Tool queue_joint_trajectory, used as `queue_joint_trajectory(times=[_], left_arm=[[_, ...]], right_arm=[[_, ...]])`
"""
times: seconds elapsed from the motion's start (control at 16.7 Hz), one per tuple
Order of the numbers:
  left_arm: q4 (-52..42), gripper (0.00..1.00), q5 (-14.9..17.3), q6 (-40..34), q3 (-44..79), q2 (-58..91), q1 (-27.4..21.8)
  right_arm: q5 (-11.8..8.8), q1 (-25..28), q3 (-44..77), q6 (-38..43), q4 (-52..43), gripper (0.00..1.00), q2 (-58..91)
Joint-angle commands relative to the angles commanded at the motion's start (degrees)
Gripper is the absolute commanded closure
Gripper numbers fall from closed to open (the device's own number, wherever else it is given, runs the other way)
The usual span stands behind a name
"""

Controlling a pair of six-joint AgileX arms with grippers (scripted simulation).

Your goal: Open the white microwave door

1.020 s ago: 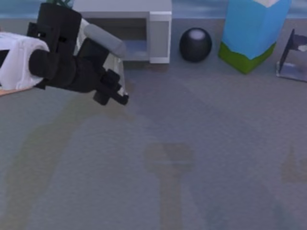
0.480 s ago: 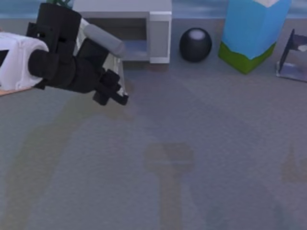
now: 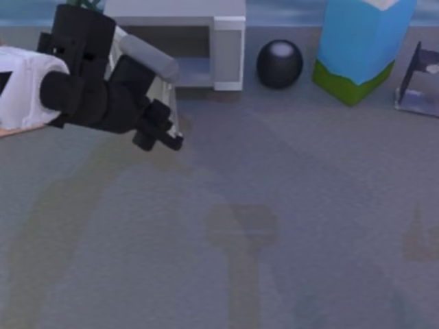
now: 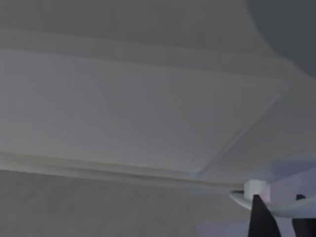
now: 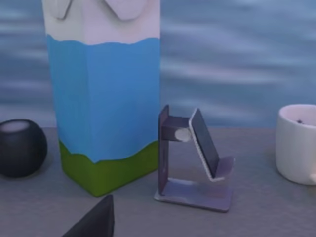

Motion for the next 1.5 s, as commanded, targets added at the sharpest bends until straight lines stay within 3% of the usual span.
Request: queue_joint_trajectory(times=[0.3,0.9,1.5], left_arm=[[0.0,1.0,0.0,0.0,0.0,0.0,0.0],[-1.56,1.0,3.3,4.55,-0.45,-0.58,1.96],[-1.56,1.0,3.31,4.57,-0.45,-0.58,1.96]], right_arm=[[0.0,0.0,0.0,0.0,0.0,0.0,0.0],[0.0,0.0,0.0,0.0,0.0,0.0,0.0],[0.0,0.0,0.0,0.0,0.0,0.0,0.0]])
